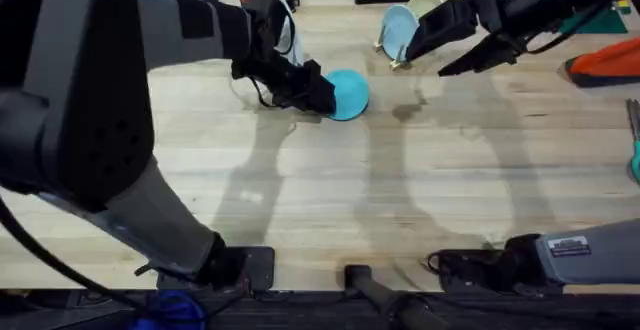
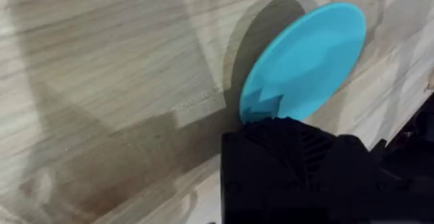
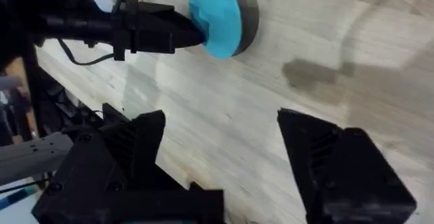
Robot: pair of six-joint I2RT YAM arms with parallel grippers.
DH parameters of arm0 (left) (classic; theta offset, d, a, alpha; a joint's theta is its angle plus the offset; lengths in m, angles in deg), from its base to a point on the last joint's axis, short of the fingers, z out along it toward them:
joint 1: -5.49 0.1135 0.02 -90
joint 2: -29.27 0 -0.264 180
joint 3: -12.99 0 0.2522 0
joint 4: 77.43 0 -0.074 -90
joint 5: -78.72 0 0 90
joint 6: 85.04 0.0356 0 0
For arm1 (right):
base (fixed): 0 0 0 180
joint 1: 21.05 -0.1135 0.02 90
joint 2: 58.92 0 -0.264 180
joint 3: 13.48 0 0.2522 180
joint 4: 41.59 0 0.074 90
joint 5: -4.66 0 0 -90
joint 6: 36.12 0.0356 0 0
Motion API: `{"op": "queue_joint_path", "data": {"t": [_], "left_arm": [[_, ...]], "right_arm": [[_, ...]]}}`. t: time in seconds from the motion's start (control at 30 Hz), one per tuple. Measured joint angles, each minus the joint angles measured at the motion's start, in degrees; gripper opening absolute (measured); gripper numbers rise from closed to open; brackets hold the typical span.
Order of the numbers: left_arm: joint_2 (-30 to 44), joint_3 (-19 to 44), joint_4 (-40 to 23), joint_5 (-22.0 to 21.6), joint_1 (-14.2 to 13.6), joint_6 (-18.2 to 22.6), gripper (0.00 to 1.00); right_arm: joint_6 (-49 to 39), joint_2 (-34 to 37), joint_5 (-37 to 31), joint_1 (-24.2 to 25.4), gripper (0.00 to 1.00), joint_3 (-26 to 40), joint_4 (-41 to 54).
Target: Pick up the plates from the table one by one and place each into a slot on the dish rack.
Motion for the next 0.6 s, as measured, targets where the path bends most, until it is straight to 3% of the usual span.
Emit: {"op": "queue_joint_path", "data": {"t": [0.6], "left_arm": [[0.0,0.0,0.0,0.0,0.0,0.0,0.043]], "right_arm": [[2.0,0.0,0.3,-1.7,0.995,-1.7,-8.4]]}}
